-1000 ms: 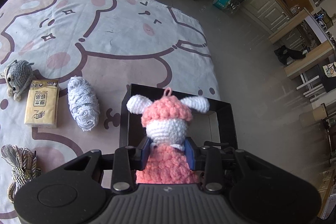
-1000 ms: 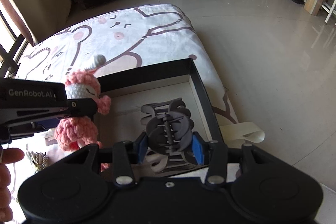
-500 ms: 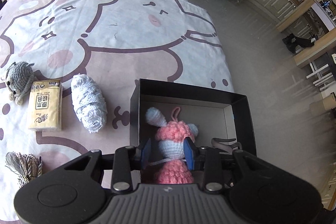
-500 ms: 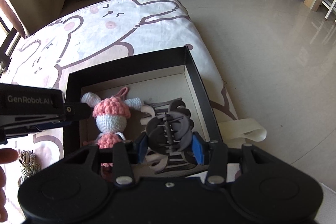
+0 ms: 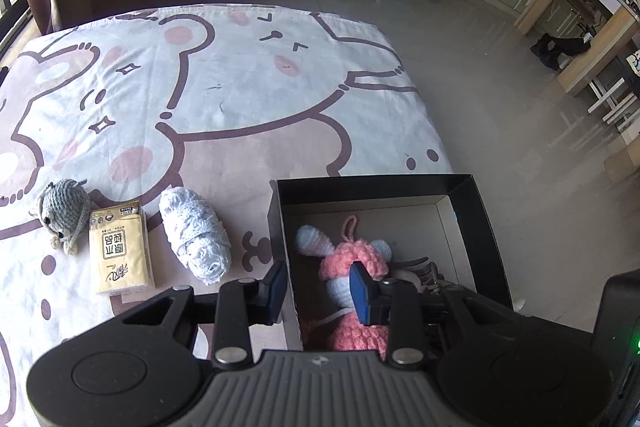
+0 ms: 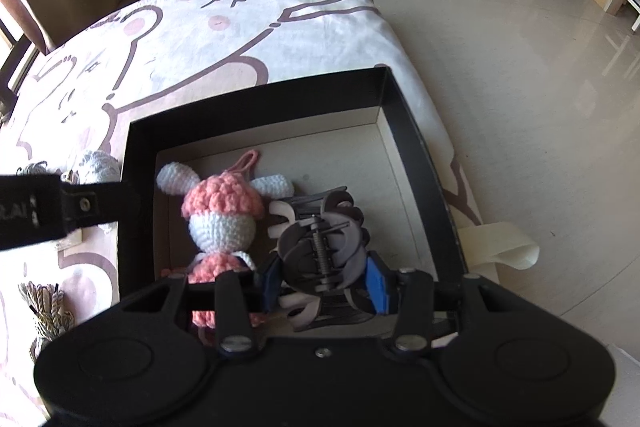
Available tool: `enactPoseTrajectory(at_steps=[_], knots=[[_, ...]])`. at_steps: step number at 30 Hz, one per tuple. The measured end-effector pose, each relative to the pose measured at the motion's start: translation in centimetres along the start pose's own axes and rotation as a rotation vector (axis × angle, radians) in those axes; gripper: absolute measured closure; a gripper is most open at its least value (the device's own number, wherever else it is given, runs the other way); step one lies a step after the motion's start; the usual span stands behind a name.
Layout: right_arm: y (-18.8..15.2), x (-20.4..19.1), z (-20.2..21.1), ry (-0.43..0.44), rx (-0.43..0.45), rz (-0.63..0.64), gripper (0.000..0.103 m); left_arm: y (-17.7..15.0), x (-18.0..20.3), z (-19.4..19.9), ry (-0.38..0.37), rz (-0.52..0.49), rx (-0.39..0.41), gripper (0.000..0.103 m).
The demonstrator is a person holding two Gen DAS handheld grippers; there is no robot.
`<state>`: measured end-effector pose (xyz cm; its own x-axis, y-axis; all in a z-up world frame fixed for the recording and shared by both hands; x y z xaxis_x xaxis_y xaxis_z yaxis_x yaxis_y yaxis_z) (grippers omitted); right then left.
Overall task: Organize objects
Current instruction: 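Lower the bunny and clip into the box and open both tools, then lift both open tools out of the box and back over the bed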
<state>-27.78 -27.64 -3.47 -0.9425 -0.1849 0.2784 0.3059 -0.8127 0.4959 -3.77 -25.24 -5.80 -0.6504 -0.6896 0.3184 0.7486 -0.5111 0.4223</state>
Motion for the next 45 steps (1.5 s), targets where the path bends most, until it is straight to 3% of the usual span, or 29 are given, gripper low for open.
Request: enactPoseTrajectory(at_steps=[12, 14, 17, 22, 30, 45], knots=[[-0.6, -2.7, -0.5, 0.028, -0.024, 0.094, 0.055, -0.3, -1.9, 0.1, 0.086, -0.048, -0.037, 0.068], [-0.6, -2.3, -0.2, 0.003, -0.019, 0.073, 0.039, -0.5, -1.9, 0.2, 0.093, -0.065, -0.050, 0.067], [-0.3, -1.4, 1.1, 0.004, 0.017, 0.019, 0.029, -0.8, -1.8, 0.2, 0.097, -0.087, -0.069, 0.066], [0.0, -0.1, 3.5, 0.000, 0.049, -0.065, 0.026, -1.4, -1.6, 0.6, 0.120, -0.122, -0.086, 0.047], [-0.6, 0.2, 6.0, -0.061, 0.102, -0.024, 0.021, -1.8, -1.6, 2.0, 0.138, -0.165, -0.079, 0.037], [-1.7, 1.2, 9.3, -0.125, 0.152, -0.065, 0.005, -2.8, -2.7, 4.6, 0.153, -0.203, -0.059, 0.015]])
Point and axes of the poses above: each gripper's, at about its wrist camera, not at the fingertips, and z roughly against the way its jaws point, x to its right, y to its top, the point moved 4 cm from there along -z, roughly the way its jaws point, and after that the axes turned 2 degrees about -x, right-handed, at the moved point
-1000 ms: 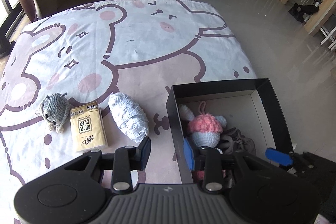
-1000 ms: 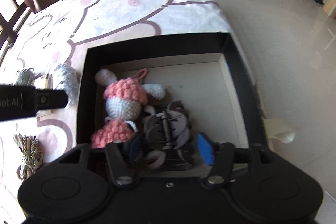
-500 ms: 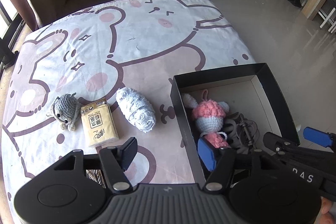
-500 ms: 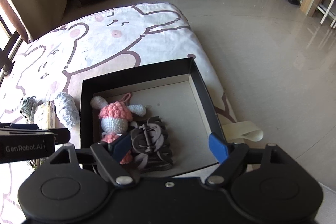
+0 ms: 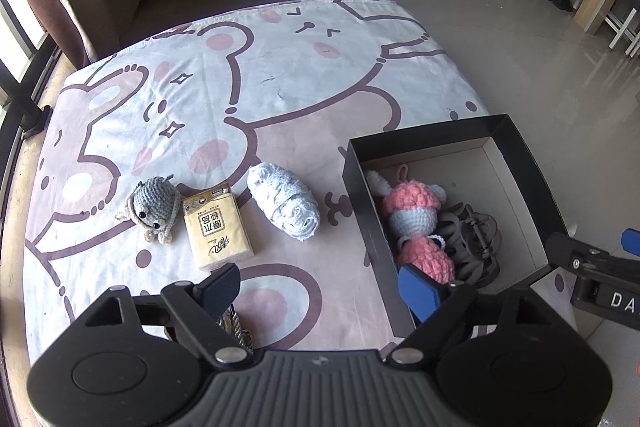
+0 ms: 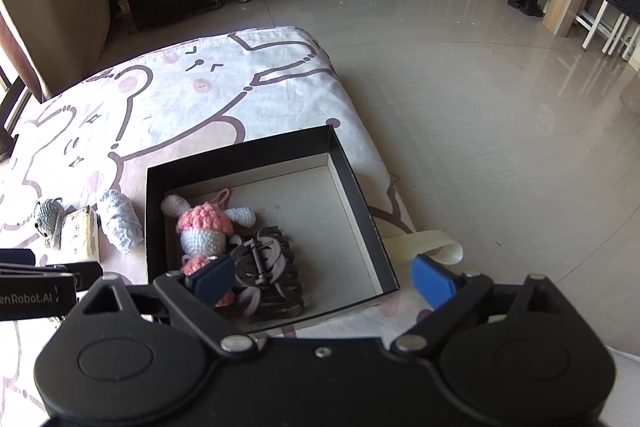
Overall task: Organize objects
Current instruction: 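Lift both open tools out of the box and back over the bed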
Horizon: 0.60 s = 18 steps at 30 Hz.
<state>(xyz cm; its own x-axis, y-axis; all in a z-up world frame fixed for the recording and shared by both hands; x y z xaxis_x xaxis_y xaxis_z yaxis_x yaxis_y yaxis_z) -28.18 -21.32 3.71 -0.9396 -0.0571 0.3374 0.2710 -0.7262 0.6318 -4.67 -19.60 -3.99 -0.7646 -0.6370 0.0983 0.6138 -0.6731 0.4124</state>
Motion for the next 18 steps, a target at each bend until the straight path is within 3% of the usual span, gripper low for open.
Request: enactPoseTrajectory(at_steps=[10, 18], knots=[[-0.8, 0.0, 2.1, -0.028, 0.015, -0.007, 0.001, -0.7, -0.3, 1.6, -0.012, -0.017, 0.036, 0.001], [-1.7, 0.5, 3.4, -0.068, 0.033, -0.017, 0.000, -1.4, -1.1, 2.1, 0.004, -0.028, 0.032, 0.000]])
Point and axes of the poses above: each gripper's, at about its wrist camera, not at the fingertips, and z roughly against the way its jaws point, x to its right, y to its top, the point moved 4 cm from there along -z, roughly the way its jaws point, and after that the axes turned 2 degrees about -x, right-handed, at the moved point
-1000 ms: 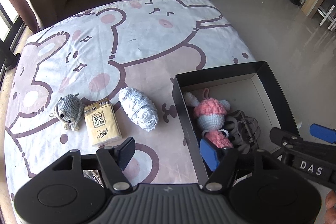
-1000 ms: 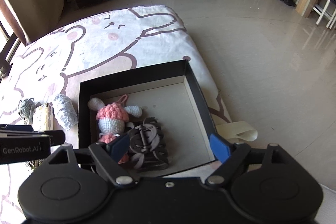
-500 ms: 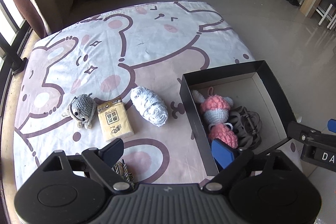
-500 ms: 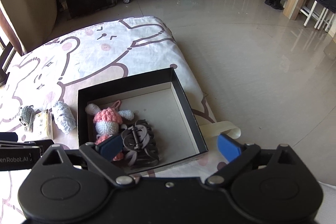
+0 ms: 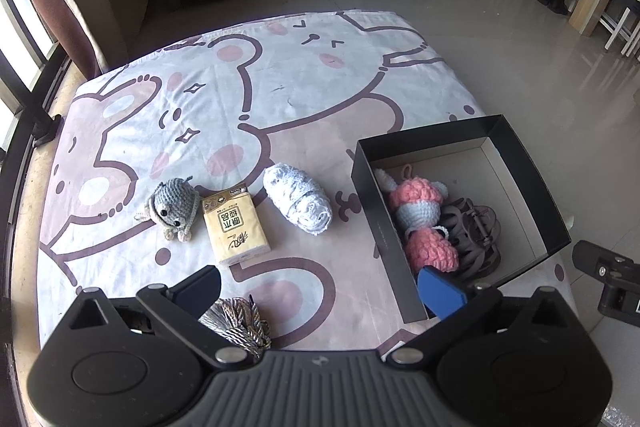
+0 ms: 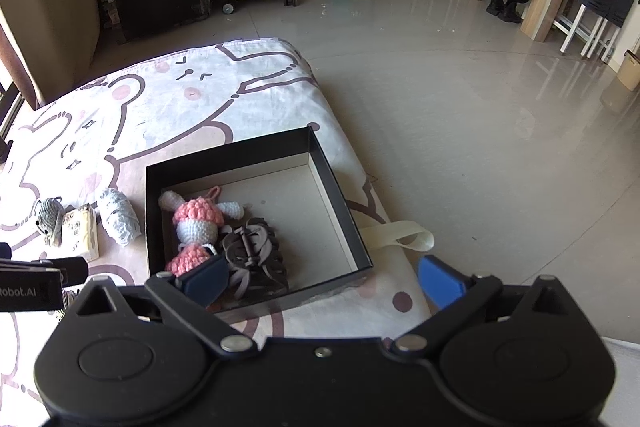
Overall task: Organize objects
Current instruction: 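Lift both open tools out of the box and back over the bed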
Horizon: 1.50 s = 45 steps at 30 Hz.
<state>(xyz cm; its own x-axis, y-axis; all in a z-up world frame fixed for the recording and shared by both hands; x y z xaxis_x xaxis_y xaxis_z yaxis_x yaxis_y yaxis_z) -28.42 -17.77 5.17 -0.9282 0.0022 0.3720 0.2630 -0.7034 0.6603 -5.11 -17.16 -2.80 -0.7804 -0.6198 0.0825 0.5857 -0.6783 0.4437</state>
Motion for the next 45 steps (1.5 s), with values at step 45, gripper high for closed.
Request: enactPoseTrajectory(at_steps=[45], knots=[[-0.9, -2.7, -1.4, 0.012, -0.022, -0.020, 0.000, -1.0, -6.6, -0.5, 0.018, 0.030, -0.009, 0.000]])
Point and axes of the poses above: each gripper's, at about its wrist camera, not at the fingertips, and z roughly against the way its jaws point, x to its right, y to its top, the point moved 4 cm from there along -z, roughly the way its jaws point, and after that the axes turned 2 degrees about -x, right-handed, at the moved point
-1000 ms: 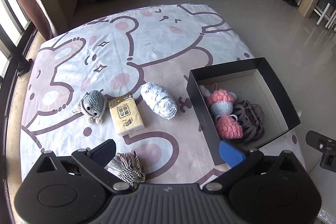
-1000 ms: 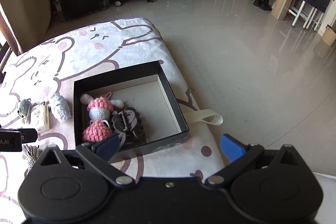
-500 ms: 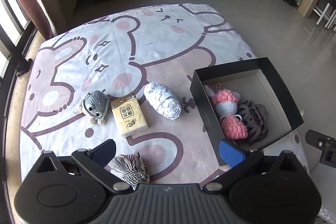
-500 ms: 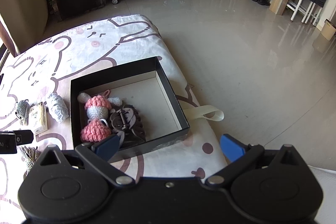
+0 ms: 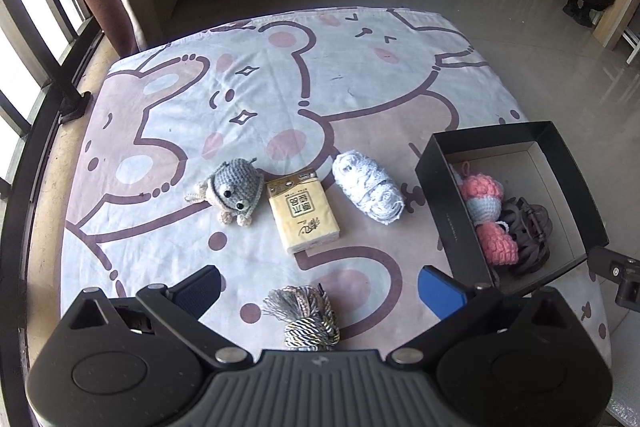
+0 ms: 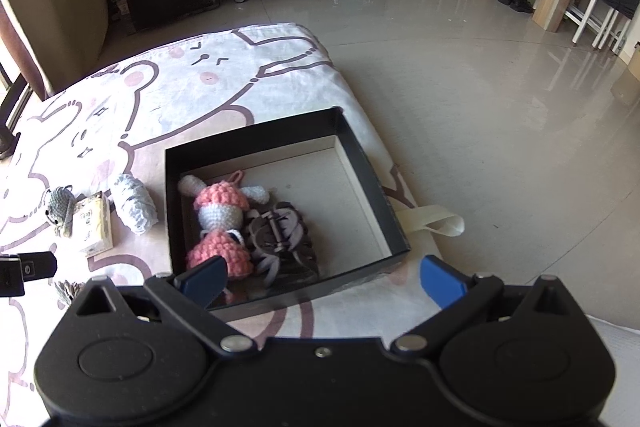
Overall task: Organize objects
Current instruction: 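Lift both open tools out of the box and back over the bed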
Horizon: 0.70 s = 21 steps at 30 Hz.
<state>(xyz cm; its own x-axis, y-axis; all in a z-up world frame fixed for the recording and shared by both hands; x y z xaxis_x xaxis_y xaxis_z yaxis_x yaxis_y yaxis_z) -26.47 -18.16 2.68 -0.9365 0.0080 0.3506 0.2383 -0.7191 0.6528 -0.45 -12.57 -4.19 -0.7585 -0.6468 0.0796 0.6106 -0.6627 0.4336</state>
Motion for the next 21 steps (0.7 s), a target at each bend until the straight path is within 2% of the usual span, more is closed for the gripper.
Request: enactPoseTrajectory(at_steps=[21], knots=[[1.1, -10.2, 0.3, 0.087, 0.020, 0.139, 0.000, -1.7, -9.0, 0.6, 0.071, 0.115, -0.014, 0.000]])
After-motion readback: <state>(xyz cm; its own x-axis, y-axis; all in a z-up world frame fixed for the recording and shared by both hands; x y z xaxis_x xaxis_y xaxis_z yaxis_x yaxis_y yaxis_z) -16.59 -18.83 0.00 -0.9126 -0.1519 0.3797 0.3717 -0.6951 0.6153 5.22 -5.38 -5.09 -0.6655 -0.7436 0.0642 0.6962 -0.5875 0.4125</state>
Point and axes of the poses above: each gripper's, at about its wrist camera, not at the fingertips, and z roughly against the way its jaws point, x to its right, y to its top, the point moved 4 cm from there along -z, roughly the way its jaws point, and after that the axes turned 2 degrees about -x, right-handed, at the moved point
